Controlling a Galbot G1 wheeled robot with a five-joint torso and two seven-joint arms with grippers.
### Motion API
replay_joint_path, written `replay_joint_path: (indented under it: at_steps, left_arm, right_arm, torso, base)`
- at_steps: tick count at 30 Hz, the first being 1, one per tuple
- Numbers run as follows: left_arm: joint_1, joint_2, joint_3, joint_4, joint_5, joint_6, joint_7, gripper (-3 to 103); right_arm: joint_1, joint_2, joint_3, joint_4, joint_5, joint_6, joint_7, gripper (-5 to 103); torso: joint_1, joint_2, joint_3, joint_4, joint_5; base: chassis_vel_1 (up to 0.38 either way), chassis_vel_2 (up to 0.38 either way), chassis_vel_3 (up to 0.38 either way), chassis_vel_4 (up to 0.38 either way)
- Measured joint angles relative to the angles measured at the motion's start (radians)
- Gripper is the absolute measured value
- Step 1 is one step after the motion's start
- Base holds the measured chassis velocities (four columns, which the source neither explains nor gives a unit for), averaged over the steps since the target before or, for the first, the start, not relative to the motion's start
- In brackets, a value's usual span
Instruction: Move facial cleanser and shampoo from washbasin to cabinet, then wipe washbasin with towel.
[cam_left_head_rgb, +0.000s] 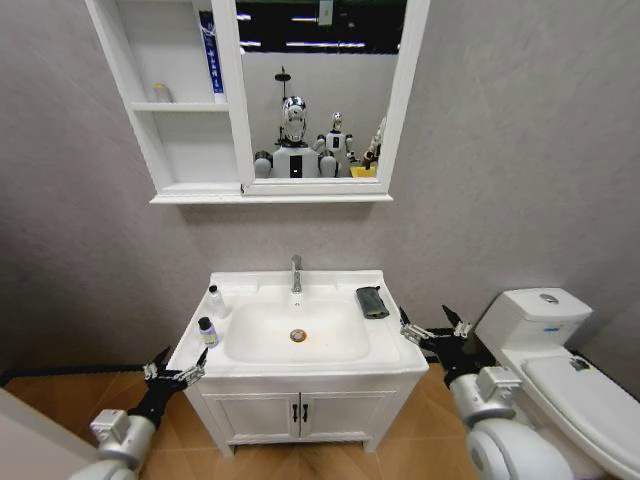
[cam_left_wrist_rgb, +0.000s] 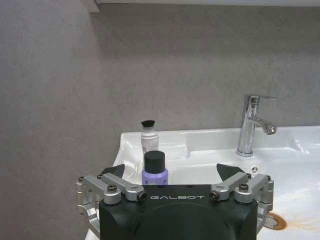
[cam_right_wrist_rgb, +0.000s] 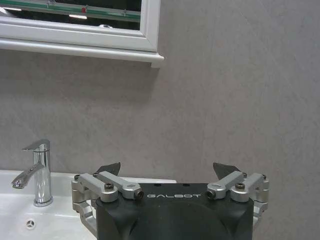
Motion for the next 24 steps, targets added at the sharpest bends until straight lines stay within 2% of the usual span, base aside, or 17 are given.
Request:
replay_joint_path:
  at_steps: [5,14,24]
  left_arm:
    - [-0.044,0.023,0.047,0.034,0.02,0.019,-0.029,100]
    - [-0.056,0.012,0.071,0.057,0.044,0.022,-0.057,100]
    - [-0.125,0.001,0.102,0.14,0.062,0.015,-0.097,100]
  right_arm:
    - [0.016,0.005,-0.001,-0.042,-0.002,0.016,-0.003,100]
    - [0.024,-0.007,0.01,-0.071,0.009,0.034,-0.012,100]
    - [0.033,-0.022,0.013,-0.097,0.028,0.047,-0.018,100]
  torso:
    - [0.0,0.0,0.0,-0.0001,-0.0001]
    - [0.0,0.0,0.0,0.0001,0.0]
    - [0.0,0.0,0.0,0.0,-0.0001]
  base:
    - [0.0,0.0,0.0,0.0]
    - [0.0,0.0,0.0,0.0]
    - [0.0,0.0,0.0,0.0]
